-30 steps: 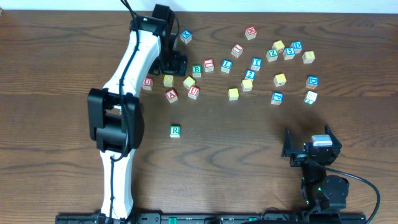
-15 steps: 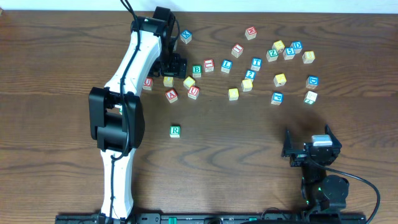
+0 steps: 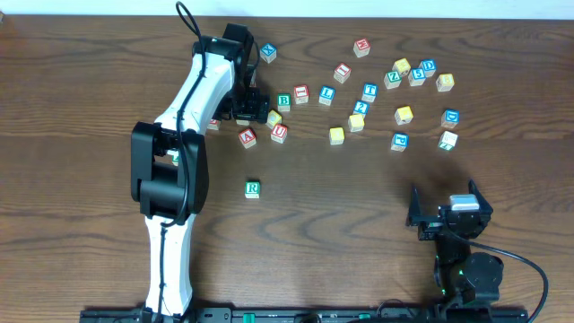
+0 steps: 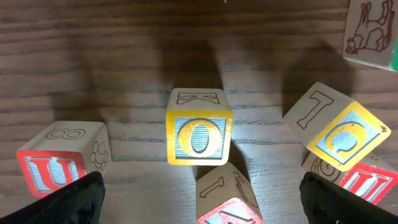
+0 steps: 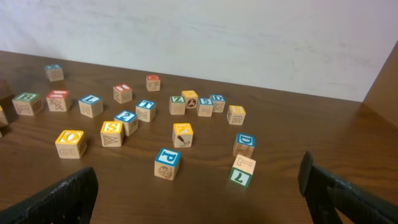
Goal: Spell out ROBOT
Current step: 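Reach the left gripper to the yellow O block and grasp it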
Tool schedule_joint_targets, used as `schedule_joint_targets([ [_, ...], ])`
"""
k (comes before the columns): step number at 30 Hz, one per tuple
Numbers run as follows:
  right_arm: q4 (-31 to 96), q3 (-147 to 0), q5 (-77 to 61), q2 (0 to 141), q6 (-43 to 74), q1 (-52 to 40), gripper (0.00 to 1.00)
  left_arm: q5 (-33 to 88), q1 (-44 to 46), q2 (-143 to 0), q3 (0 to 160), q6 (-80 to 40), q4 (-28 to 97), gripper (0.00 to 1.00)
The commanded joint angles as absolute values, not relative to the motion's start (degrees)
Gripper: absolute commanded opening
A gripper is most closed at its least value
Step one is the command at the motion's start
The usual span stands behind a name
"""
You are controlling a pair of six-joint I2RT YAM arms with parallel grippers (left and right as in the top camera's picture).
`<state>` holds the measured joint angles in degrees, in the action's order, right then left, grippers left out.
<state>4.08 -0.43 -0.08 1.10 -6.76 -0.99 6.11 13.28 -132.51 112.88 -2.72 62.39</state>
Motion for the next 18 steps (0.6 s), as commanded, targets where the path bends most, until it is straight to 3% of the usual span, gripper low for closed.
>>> schedule_joint_targets([
  [1, 4.29, -0.32, -0.14, 1.02, -7.38, -1.17, 0.99, 6.46, 13.30, -132.57, 112.68, -2.13, 61.54, 0.98],
  [18, 4.32, -0.32, -0.14, 1.02, -7.38, -1.17, 0.99, 6.46, 13.30, -132.60, 108.47, -0.84, 55.96, 0.93],
])
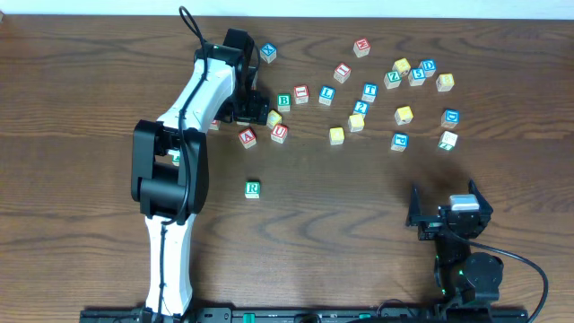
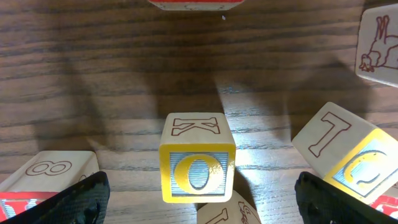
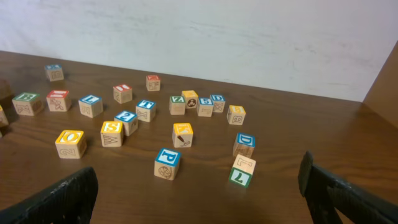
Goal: Spell out ROBOT
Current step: 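Reach the left gripper to the yellow O block and grasp it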
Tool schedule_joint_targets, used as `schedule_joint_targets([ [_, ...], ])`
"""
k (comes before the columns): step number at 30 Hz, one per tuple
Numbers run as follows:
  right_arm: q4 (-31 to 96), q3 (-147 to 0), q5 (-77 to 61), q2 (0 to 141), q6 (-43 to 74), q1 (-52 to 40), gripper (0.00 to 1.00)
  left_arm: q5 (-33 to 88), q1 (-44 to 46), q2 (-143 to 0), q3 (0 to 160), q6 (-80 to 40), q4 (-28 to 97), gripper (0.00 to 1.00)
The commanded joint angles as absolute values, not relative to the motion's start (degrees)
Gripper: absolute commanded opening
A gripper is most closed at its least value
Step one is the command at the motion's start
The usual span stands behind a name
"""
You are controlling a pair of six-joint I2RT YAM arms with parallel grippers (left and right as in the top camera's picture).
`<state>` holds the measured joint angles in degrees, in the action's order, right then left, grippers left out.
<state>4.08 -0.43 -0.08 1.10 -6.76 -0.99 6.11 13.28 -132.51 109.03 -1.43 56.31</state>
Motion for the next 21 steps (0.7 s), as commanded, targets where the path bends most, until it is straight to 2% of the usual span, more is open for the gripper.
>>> schedule_joint_targets([
  [1, 4.32, -0.32, -0.14, 1.02, -7.38, -1.17, 0.99, 6.44, 13.30, -132.60, 108.05, -0.84, 55.29, 0.93],
  [12, 4.32, -0.32, -0.14, 1.02, -7.35, -1.17, 0.99, 6.44, 13.30, -132.60, 106.24, -0.84, 52.14, 0.92],
  [15, 4.32, -0.32, -0.14, 1.02, -7.38, -1.17, 0.99, 6.44, 13.30, -132.60, 106.24, -0.86, 51.42, 0.84],
  [17, 4.29, -0.32, -0.14, 1.02, -7.35, -1.17, 0.99, 6.46, 13.30, -132.60, 106.24, -0.86, 51.27, 0.71],
  [19, 4.32, -0.32, -0.14, 1.02, -7.38, -1.17, 0.99, 6.44, 13.30, -132.60, 106.24, -0.86, 51.29, 0.65],
  [20, 4.32, -0.32, -0.14, 1.02, -7.35, -1.17, 0.99, 6.46, 13.30, -132.60, 106.24, -0.84, 51.29, 0.56],
  [21, 4.32, -0.32, -0.14, 1.02, -7.38, -1.17, 0.99, 6.44, 13.30, -132.60, 106.24, -0.84, 51.29, 0.53],
])
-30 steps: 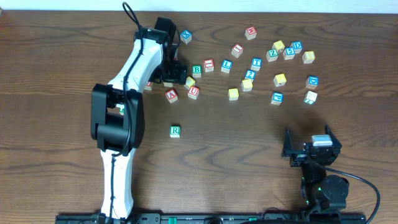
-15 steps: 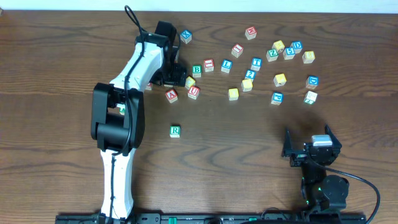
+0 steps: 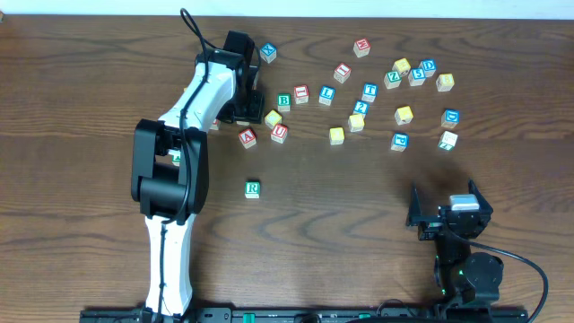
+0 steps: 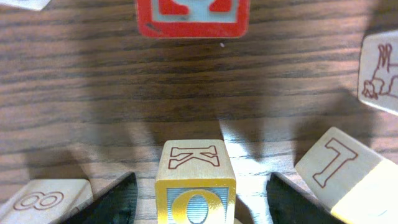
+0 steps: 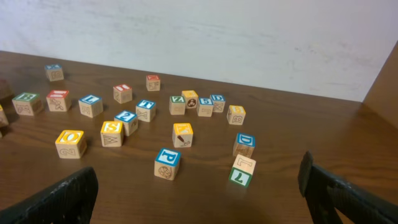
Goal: Spell out ROBOT
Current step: 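Reach the left gripper to the yellow O block and grasp it, then carry the yellow O block and place it right of the R block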
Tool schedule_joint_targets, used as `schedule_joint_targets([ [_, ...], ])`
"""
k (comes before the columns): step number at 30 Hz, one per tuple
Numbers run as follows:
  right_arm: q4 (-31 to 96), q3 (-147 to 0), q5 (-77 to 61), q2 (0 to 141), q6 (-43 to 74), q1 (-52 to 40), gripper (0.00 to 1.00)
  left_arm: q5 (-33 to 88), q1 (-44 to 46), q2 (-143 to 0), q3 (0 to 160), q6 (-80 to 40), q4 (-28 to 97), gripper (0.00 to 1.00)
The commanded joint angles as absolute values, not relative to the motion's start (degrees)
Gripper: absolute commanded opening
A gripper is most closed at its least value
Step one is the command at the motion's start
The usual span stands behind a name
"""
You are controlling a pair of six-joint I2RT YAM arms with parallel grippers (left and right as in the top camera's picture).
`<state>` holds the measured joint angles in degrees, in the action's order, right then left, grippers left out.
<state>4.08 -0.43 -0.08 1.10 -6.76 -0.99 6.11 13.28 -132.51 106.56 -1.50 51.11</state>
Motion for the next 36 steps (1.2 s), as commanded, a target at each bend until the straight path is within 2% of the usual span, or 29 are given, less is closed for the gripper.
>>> schedule_joint_targets([
  [1, 4.32, -0.32, -0.14, 1.02, -7.38, -1.17, 0.99, 6.46, 13.30, -132.60, 106.24, -0.84, 51.31, 0.53],
  [9, 4.29, -0.32, -0.14, 1.02, -7.35, -1.17, 0.99, 6.44, 13.30, -132.60, 106.24, -0.86, 51.33, 0.36],
  [13, 4.29, -0.32, -0.14, 1.02, -7.38, -1.17, 0.99, 6.44, 13.30, -132.60, 106.24, -0.86, 51.37, 0.33],
  [22, 4.29, -0.32, -0.14, 1.02, -7.38, -1.17, 0.99, 6.46, 13.30, -131.20, 106.59, -0.86, 52.40, 0.33],
  [32, 4.29, -0.32, -0.14, 1.02, -7.38, -1.17, 0.99, 6.48, 13.30, -109.34, 106.63, -0.99, 57.95, 0.31],
  [36, 4.29, -0.32, -0.14, 1.02, -7.38, -1.17, 0.99, 7.14, 13.67, -101.36, 106.63, -2.72, 63.99, 0.23],
])
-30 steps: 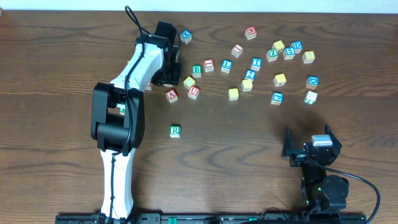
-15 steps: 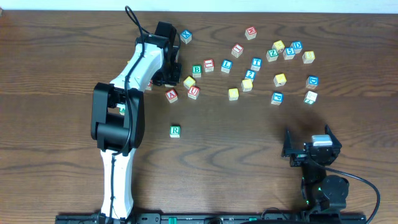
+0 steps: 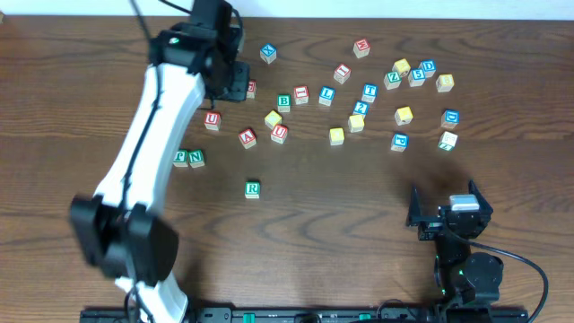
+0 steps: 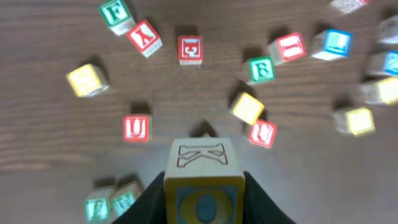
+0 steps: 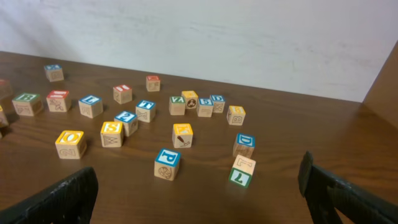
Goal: Spell out ROBOT
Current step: 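Carry the yellow O block and place it right of the R block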
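Observation:
In the left wrist view my left gripper [image 4: 203, 200] is shut on a yellow O block [image 4: 203, 180] with a K on its upper face, held high above the table. From overhead the left gripper [image 3: 230, 79] hangs over the back left of the block cluster and hides the O block. A green R block [image 3: 252, 188] lies alone in the middle of the table. A green B block [image 3: 283, 100] and a blue T block [image 3: 369, 91] sit in the cluster. My right gripper [image 3: 451, 215] rests open at the front right, nothing between its fingers [image 5: 53, 199].
Many letter blocks are scattered across the back of the table [image 3: 359, 197]. Under the left gripper lie a red U [image 4: 136, 127], a red E [image 4: 189, 48] and a yellow block [image 4: 247, 107]. Two green blocks, F and N [image 3: 188, 158], sit at the left. Another yellow O [image 5: 69, 138] faces the right wrist camera.
My left gripper, then low with its fingers on either side of the O block on the table, is now shut on that block and high above the table. The right arm has not moved.
My left gripper was wide open above the yellow O block among the left blocks. It was then lower over it, then had its fingers narrowed around it. Now it holds the block well above the table. The R block and the right arm stayed put.

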Tool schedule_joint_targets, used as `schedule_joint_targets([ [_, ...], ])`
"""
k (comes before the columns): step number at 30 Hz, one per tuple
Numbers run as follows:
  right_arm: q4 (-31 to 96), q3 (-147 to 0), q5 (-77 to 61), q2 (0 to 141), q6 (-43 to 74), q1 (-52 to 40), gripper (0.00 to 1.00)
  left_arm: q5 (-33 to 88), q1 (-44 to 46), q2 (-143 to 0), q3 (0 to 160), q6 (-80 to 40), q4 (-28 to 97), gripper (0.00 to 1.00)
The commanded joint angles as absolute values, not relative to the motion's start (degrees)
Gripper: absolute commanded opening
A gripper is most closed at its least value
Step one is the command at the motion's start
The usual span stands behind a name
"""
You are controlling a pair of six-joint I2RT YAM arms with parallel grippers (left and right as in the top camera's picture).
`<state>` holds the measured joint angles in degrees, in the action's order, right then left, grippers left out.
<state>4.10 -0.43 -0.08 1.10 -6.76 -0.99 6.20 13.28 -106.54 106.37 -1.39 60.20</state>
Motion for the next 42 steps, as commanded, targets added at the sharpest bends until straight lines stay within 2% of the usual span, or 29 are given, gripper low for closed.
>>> schedule_joint_targets([
  [1, 4.32, -0.32, -0.14, 1.02, -7.35, -1.17, 0.99, 7.16, 13.87, -100.31, 106.61, -2.98, 65.14, 0.21],
  [3, 4.32, -0.32, -0.14, 1.02, -7.38, -1.17, 0.99, 7.18, 15.27, -96.53, 106.61, -3.27, 69.23, 0.13],
  [6, 4.29, -0.32, -0.14, 1.02, -7.38, -1.17, 0.99, 7.14, 18.28, -92.38, 105.27, -3.31, 73.52, 0.13],
  [9, 4.32, -0.32, -0.14, 1.02, -7.38, -1.17, 0.99, 7.05, 22.20, -88.07, 98.10, -4.95, 72.31, 0.13],
  [14, 4.29, -0.32, -0.14, 1.02, -7.38, -1.17, 0.99, 6.90, 26.89, -82.35, 72.60, -13.06, 54.96, 0.13],
  [18, 4.32, -0.32, -0.14, 1.02, -7.38, -1.17, 0.99, 6.92, 28.73, -82.48, 58.96, -17.17, 42.00, 0.13],
  [26, 4.32, -0.32, -0.14, 1.02, -7.35, -1.17, 0.99, 6.83, 28.97, -84.05, 52.93, -19.03, 34.04, 0.13],
  [42, 4.32, -0.32, -0.14, 1.02, -7.38, -1.17, 0.99, 6.90, 30.74, -88.53, 52.95, -19.40, 34.02, 0.14],
])
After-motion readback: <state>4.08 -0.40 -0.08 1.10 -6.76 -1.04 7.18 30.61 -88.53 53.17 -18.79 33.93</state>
